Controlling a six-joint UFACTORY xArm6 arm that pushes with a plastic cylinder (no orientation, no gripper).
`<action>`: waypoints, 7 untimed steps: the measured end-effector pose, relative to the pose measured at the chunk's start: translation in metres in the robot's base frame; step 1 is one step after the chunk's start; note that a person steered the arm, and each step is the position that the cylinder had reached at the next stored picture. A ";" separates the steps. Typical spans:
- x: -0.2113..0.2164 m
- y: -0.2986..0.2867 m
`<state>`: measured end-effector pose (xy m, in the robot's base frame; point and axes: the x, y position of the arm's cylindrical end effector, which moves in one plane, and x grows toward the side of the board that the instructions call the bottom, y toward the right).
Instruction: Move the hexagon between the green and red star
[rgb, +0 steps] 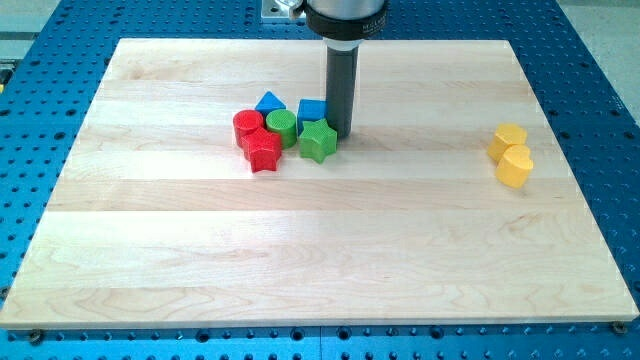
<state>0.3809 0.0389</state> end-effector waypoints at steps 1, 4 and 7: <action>-0.018 0.101; 0.044 0.209; 0.027 0.146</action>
<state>0.4079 0.1853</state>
